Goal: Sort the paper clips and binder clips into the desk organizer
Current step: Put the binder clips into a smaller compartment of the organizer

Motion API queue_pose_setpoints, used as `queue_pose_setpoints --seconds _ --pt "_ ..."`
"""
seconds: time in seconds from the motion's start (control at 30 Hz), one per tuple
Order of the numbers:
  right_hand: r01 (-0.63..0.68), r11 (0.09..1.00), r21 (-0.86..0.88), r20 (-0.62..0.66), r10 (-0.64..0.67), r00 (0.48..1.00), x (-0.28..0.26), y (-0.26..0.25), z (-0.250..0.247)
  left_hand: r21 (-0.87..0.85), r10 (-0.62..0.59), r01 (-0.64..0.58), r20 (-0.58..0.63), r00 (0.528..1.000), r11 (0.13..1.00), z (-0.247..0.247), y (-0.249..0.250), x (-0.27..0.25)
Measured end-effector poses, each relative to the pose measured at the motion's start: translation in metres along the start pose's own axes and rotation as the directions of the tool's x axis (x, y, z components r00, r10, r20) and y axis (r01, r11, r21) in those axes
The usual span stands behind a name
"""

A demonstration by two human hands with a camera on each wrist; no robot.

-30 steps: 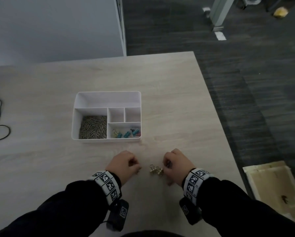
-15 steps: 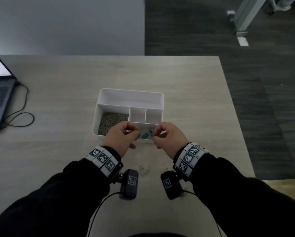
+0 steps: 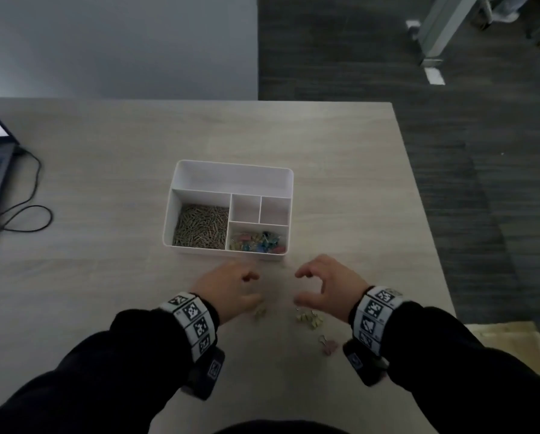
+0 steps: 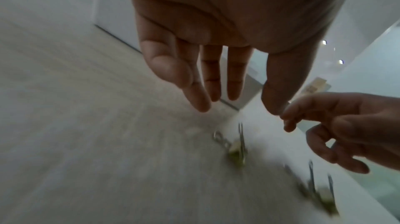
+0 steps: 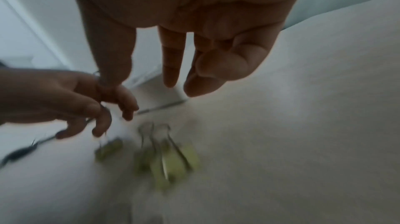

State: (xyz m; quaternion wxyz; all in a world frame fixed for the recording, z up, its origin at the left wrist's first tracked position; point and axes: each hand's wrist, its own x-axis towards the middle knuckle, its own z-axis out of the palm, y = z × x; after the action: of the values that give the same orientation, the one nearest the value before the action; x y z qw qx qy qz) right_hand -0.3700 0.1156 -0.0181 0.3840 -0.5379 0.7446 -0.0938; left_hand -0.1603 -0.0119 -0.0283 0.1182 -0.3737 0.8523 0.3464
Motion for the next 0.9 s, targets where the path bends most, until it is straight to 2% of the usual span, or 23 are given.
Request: queue_pose_setpoints --seconds 0.1,0.23,0.43,0.63,0.77,0.9 --pt "-0.009 0.988 -0.156 0.182 0.038 0.983 -0.021 0.012 0.011 0.105 -0.013 0.0 0.117 0.993 0.994 0.022 -0.002 -0.004" --pt "0.065 0.959 -0.276 0.248 0.006 0.969 -0.038 0.019 0.029 0.162 0.026 -0.051 0.154 0.988 0.985 0.038 0.007 -0.008" --pt "0.094 0.955 -0.28 0.2 -0.038 0.979 -0.04 0.019 0.051 0.159 0.044 -0.069 0.153 0.987 0.985 0.044 0.016 -0.012" --pt "-0.012 0.995 -0.099 0.066 0.019 0.998 -0.037 0.026 0.053 0.082 0.118 -0.133 0.162 0.98 0.988 0.058 0.043 -0.004" --pt "-0.018 1.0 0.0 -0.021 0.018 1.0 -0.04 0.03 0.055 0.096 0.155 -0.172 0.164 0.974 0.98 0.066 0.06 0.004" --pt "0.011 0.999 -0.036 0.004 -0.011 1.0 -0.045 0.04 0.049 0.121 0.161 -0.184 0.177 0.971 0.975 0.07 0.067 0.012"
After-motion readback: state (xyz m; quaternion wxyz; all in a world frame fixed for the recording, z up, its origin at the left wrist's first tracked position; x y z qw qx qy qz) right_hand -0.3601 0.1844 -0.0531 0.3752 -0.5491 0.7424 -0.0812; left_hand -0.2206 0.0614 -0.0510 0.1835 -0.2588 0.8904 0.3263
